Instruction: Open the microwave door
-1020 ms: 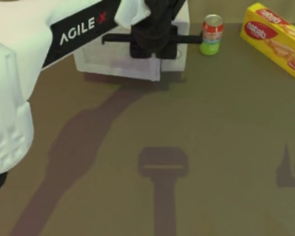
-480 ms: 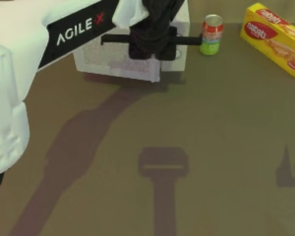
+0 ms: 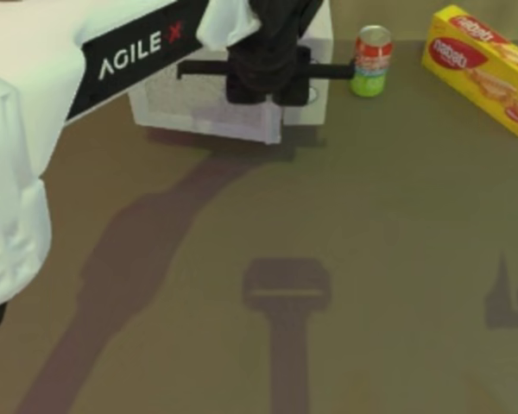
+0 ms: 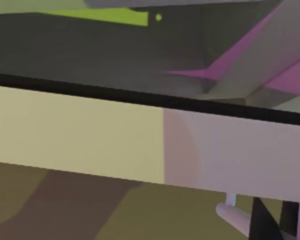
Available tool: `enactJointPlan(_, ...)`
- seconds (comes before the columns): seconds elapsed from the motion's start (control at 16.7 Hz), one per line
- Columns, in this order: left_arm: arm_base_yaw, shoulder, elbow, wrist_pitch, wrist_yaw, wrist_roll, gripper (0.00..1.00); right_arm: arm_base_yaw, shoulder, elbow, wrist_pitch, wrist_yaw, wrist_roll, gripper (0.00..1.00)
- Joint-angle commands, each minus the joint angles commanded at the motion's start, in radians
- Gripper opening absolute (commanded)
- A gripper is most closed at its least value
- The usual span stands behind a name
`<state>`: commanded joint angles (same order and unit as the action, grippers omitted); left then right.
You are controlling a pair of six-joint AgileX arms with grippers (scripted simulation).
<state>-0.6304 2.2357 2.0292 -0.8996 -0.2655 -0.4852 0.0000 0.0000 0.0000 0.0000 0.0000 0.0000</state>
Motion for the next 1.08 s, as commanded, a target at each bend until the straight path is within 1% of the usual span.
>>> enactJointPlan(0.66,-0.007,0.003,-0.005,0.003,0.006,-0.002,0.00,0.000,0.000,0.000,0.000,0.000,0.000,1.00)
enactJointPlan(1.08,0.008,-0.093,-0.152,0.080,0.044,0.090,0.00,0.000,0.000,0.000,0.000,0.000,0.000,1.00)
